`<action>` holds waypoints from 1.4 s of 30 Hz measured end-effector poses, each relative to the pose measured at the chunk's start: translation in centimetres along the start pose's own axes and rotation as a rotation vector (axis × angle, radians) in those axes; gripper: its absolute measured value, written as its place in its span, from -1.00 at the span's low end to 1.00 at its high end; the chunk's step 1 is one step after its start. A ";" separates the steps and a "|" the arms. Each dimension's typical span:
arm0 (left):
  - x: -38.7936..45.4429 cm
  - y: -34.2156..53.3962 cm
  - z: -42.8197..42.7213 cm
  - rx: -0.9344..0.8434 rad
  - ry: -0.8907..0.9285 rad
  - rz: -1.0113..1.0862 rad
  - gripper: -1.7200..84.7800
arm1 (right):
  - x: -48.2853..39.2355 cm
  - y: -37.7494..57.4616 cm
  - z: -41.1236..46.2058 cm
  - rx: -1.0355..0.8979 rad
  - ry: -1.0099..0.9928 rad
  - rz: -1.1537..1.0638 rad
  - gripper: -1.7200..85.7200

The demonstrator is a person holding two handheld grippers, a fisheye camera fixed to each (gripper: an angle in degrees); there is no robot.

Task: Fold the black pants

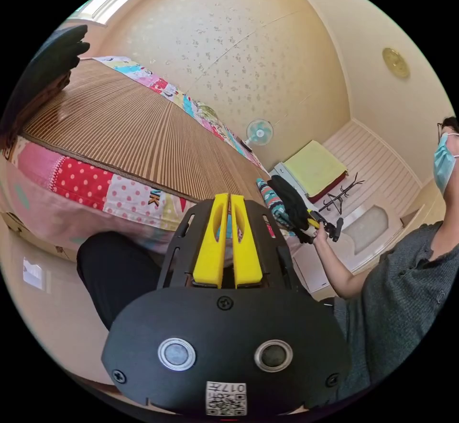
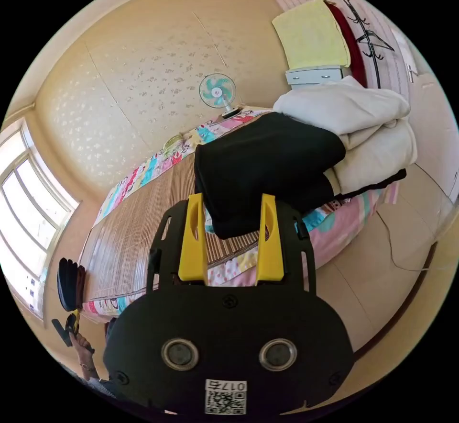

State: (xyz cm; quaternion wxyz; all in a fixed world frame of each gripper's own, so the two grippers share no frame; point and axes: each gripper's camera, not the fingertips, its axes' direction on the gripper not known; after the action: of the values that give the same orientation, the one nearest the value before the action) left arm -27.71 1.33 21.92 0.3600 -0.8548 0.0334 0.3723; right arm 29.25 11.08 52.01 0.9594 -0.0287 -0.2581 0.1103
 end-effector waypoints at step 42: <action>-1.0 10.1 24.3 -0.171 0.157 -0.008 -0.83 | -10.5 -3.5 6.3 -0.046 -0.330 -0.095 -0.89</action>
State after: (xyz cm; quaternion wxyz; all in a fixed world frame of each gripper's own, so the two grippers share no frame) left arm -46.62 9.24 5.32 0.2836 -0.9090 0.0262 0.3043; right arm 17.94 5.28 52.75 0.9072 -0.0200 -0.4157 0.0619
